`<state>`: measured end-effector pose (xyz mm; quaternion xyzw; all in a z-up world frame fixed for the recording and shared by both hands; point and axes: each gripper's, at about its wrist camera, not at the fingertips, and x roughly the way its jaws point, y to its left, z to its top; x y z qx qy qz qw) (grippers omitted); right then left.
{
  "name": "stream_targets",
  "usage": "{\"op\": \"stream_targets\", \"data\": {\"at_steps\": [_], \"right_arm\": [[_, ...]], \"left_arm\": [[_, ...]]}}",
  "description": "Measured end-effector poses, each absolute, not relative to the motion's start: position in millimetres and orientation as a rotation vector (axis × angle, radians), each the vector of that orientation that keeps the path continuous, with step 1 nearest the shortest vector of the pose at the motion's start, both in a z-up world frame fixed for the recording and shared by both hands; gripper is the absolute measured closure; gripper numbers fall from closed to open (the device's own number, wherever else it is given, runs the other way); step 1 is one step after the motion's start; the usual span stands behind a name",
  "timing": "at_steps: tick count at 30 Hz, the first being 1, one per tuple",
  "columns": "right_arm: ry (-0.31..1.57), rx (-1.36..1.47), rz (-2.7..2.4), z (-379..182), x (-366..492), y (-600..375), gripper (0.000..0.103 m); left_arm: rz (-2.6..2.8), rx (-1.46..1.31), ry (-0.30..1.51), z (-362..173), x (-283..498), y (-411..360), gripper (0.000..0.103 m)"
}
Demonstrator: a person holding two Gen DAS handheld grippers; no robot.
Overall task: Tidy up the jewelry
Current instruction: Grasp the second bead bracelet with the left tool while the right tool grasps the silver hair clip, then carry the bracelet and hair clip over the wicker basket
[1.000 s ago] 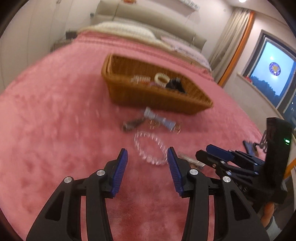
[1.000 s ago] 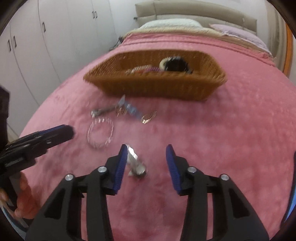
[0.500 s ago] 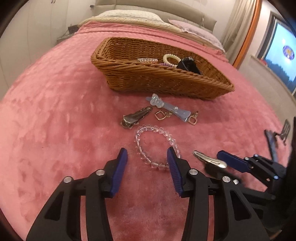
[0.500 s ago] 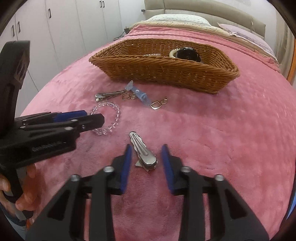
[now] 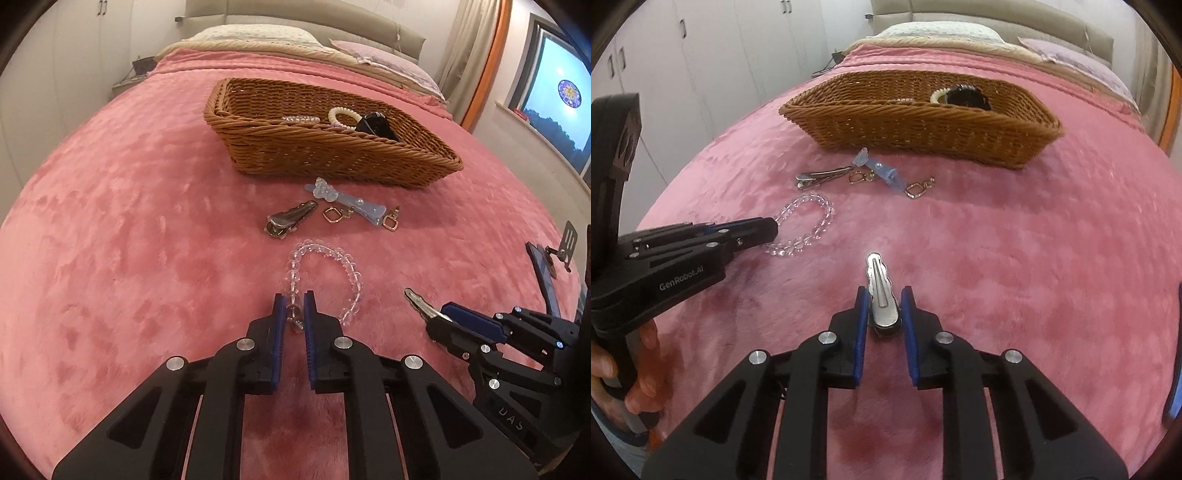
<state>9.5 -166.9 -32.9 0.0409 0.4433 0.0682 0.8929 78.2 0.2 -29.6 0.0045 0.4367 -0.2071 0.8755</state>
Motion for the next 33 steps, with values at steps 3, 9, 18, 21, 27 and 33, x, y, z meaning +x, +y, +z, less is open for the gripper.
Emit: {"op": "stream_targets", "data": {"at_steps": [3, 9, 18, 21, 27, 33], "right_arm": [[0.933, 0.158, 0.175, -34, 8, -172, 0.084], [0.927, 0.151, 0.191, -32, 3, -169, 0.075], [0.899, 0.038, 0.125, -33, 0, -152, 0.083], [0.868, 0.035, 0.131, -24, -6, -153, 0.083], [0.743, 0.067, 0.138, 28, -10, -169, 0.083], [0.646, 0.061, 0.125, 71, 12, -187, 0.083]], "left_arm": [[-0.444, 0.013, 0.906, -29, 75, 1, 0.093], [-0.433, 0.028, 0.907, -30, 77, -3, 0.085], [-0.422, 0.071, 0.876, -28, 73, -10, 0.097], [-0.461, 0.032, 0.817, -18, 65, -3, 0.097], [-0.547, -0.014, 0.669, 23, 52, 8, 0.097], [-0.589, -0.009, 0.54, 71, 56, 1, 0.097]]}}
